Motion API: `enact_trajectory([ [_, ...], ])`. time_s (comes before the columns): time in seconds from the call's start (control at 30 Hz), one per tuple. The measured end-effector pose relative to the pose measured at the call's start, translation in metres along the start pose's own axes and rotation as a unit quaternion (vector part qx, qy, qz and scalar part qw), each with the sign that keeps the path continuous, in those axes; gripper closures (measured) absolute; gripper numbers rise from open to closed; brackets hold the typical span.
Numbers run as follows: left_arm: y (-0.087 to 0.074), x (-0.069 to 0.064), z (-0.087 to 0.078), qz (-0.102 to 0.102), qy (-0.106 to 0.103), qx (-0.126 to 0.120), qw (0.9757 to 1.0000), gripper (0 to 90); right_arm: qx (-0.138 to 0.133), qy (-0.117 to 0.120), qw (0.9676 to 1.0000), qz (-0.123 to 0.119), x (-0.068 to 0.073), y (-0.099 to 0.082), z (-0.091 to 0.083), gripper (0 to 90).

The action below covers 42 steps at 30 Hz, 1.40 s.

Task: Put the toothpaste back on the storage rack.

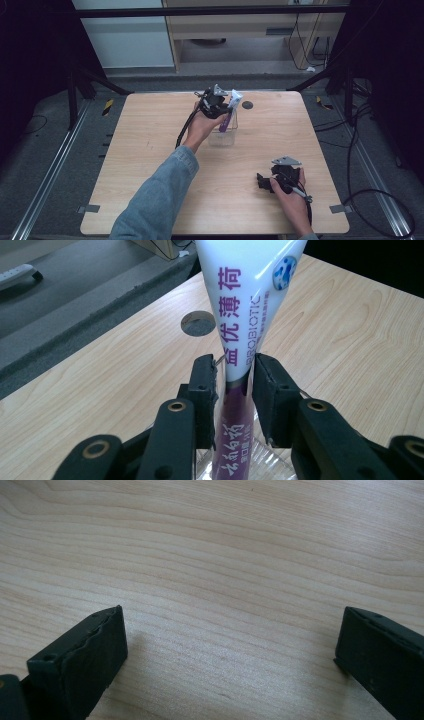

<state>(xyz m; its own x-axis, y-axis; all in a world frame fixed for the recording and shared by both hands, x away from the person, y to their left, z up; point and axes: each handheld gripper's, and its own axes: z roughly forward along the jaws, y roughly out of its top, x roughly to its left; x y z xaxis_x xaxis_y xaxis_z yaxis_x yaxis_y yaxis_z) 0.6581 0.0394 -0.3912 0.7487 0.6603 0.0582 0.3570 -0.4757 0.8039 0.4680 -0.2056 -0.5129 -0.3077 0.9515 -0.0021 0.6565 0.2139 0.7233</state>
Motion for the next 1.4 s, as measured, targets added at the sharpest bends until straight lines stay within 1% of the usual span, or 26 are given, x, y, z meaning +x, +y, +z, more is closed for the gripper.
enact_trajectory([
  [0.23,0.002,0.0,-0.005,0.001,0.003,-0.009,1.0,68.4,-0.001,0.0,1.0,0.002,0.0,0.0,0.0,0.4],
  [0.4,0.003,-0.001,-0.009,0.007,0.002,-0.016,0.9998,68.1,0.001,0.0,1.0,0.0,0.0,0.0,0.0,0.3],
  [0.53,0.004,-0.003,-0.012,0.016,0.007,-0.016,0.9997,66.9,0.0,0.0,1.0,0.001,0.0,0.0,0.0,0.4],
  [0.7,0.004,-0.003,-0.015,0.018,0.007,-0.016,0.9997,66.7,0.0,0.001,1.0,0.002,0.0,0.0,0.0,0.4],
  [0.9,0.004,-0.005,-0.024,0.025,0.009,-0.026,0.9993,65.6,0.0,0.001,1.0,0.002,0.0,0.0,0.0,0.3],
  [0.93,0.004,-0.005,-0.027,0.028,0.01,-0.028,0.9992,65.5,0.0,0.001,1.0,0.002,0.0,0.0,0.0,0.3],
  [1.07,0.001,-0.005,-0.033,0.03,0.012,-0.029,0.9991,64.4,0.0,0.001,1.0,0.002,0.0,0.0,0.0,0.3],
  [1.2,0.0,-0.006,-0.038,0.035,0.014,-0.031,0.9988,63.1,0.0,0.0,1.0,0.002,0.0,0.0,0.0,0.4],
  [1.23,-0.001,-0.006,-0.042,0.036,0.014,-0.032,0.9987,61.5,0.0,0.0,1.0,0.002,0.0,0.0,0.0,0.4],
  [1.3,-0.001,-0.007,-0.043,0.037,0.014,-0.032,0.9987,59.9,0.0,0.001,1.0,0.002,0.0,0.0,0.0,0.4],
  [1.4,-0.002,-0.009,-0.047,0.045,0.015,-0.029,0.9984,58.6,0.0,0.0,1.0,0.001,0.0,0.0,0.0,0.4],
])
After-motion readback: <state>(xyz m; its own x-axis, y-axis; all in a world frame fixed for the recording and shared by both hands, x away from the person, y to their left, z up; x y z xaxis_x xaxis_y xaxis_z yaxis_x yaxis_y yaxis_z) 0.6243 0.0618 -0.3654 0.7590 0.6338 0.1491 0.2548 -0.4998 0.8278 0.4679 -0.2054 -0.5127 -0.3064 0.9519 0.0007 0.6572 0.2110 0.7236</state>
